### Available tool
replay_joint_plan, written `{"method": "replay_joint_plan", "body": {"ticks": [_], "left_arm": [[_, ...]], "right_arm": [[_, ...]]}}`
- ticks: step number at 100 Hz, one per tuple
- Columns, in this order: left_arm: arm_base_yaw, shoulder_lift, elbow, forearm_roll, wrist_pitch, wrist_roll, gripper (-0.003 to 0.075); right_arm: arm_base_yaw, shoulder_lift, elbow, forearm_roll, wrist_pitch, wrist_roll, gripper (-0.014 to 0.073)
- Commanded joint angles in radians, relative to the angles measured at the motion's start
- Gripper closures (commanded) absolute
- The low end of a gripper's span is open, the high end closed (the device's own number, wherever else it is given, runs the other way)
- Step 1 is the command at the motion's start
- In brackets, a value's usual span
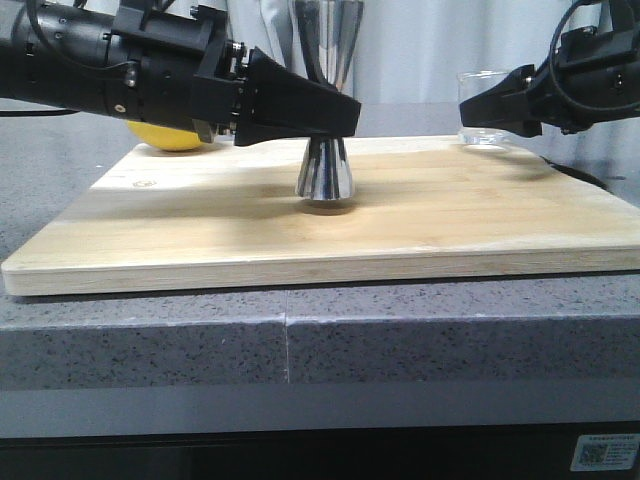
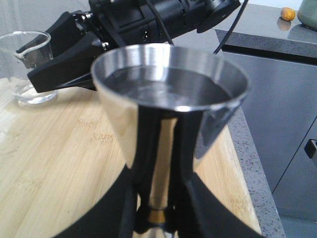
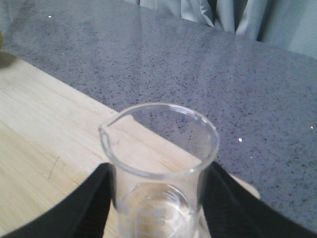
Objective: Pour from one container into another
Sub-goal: 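Lower the beaker onto the board's far corner with the right gripper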
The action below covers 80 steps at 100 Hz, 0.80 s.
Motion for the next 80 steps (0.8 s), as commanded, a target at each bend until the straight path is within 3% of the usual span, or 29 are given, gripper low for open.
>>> {"method": "replay_joint_plan", "body": {"ticks": [1,80], "left_arm": [[-0.01,-0.057,-0.028,-0.068,0.115,-0.006,0.0739],[-0.01,-0.057,-0.028,-0.068,0.115,-0.006,0.0739]], "right_arm": [[-0.007,-0.031,-0.024,0.061,-0.07,-0.022,0.0284],[-0.007,0.01,-0.024,0.102,-0.073,-0.044,0.0284]]}}
